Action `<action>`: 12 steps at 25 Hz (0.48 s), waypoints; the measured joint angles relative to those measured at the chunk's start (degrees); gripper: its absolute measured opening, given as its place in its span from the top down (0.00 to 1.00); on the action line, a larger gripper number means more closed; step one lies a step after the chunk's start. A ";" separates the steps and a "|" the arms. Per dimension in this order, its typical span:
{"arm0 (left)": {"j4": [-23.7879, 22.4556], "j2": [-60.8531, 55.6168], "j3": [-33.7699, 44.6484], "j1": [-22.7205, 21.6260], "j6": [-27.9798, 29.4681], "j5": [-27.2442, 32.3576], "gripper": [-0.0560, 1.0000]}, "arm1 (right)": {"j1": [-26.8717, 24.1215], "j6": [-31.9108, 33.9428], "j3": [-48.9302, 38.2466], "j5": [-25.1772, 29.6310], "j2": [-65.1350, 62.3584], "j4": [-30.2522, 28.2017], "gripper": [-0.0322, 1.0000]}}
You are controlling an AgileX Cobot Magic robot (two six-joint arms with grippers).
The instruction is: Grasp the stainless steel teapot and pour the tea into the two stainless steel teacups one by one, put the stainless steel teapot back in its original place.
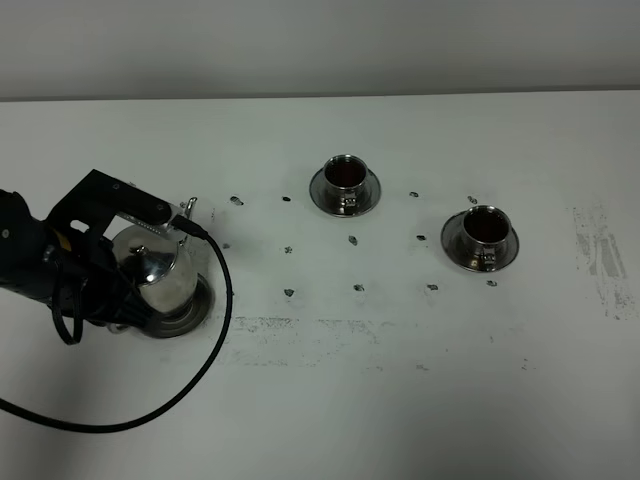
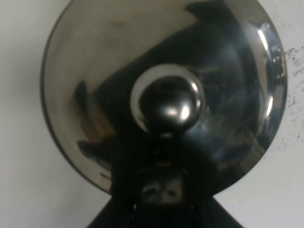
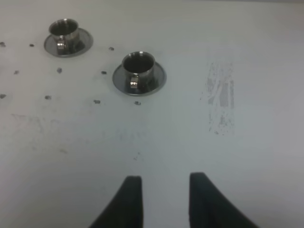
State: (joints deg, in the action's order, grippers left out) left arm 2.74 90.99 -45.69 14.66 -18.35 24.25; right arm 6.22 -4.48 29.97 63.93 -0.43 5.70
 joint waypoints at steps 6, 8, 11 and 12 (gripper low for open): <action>0.23 3.06 0.00 0.34 0.07 -0.09 0.76 | 0.00 0.00 0.00 0.00 0.00 0.00 0.75; 0.28 3.12 0.00 0.60 0.07 -0.19 0.76 | 0.00 0.00 0.00 0.00 0.00 0.00 0.75; 0.33 3.23 0.00 0.96 0.01 -0.36 0.76 | 0.00 0.00 0.00 0.00 0.00 0.00 0.75; 0.33 3.23 0.00 1.09 0.01 -0.41 0.76 | 0.00 0.00 0.00 0.00 0.00 0.00 0.75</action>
State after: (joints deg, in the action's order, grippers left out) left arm 3.07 94.22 -45.69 15.75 -18.34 23.85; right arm 6.22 -4.48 29.97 63.93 -0.43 5.70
